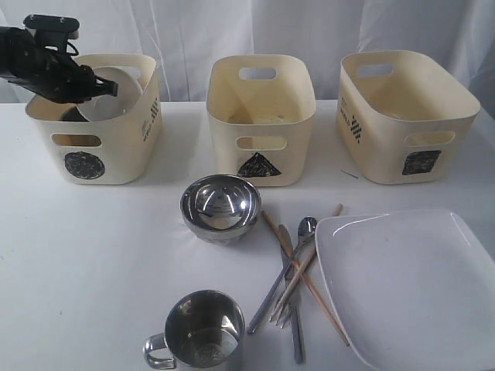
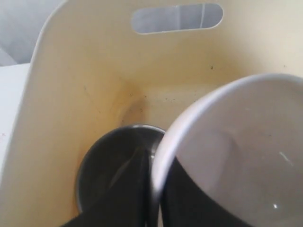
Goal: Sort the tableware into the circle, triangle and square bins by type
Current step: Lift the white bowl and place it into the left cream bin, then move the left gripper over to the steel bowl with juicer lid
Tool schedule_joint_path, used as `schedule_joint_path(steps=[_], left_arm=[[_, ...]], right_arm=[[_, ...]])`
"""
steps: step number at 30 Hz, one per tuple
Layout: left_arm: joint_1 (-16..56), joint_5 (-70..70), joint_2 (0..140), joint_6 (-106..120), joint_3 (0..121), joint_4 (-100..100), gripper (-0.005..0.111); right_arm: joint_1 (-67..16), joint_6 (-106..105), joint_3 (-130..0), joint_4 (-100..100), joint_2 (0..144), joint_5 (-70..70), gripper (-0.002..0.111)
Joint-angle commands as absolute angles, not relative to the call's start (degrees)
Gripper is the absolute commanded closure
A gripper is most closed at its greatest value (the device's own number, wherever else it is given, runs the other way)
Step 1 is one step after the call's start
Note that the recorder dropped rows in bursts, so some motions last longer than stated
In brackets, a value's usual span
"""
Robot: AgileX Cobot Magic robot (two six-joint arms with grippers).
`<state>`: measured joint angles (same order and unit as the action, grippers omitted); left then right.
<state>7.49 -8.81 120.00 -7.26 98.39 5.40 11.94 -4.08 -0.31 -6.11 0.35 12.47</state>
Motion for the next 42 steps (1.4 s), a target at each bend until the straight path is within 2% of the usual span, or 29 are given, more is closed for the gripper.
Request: schedule_joint_path(steps=[1,4,8,11,33,42], left_arm=[[7.40,-9.23,120.40,-7.90,98.85,4.70,0.107],[7.40,-10.71,120.40,-9.70,98.85,1.45,0.098],[7.40,-12.64,120.40,-10.57,99.65,0.00,0.069],[7.40,-15.79,119.67,-10.55,100.69,0.00,0.059],[7.59,-38.25,98.91,-4.28,100.58,-1.51,0.060],[7.59,-37.11,88.34,-2.56,87.69,-3.88,0.060]], right_arm=[[12.04,-4.30,0.00,-6.20,0.00,12.39,0.108],[12.04,-4.30,0.00,-6.20,0.00,12.39,0.108],[12.04,-4.30,0.00,-6.20,0.00,12.39,0.108],[12.04,-4.30,0.00,-6.20,0.00,12.39,0.108],[12.04,-4.30,0.00,-6.20,0.00,12.39,0.108],[12.04,-4.30,0.00,-6.20,0.00,12.28,0.108]])
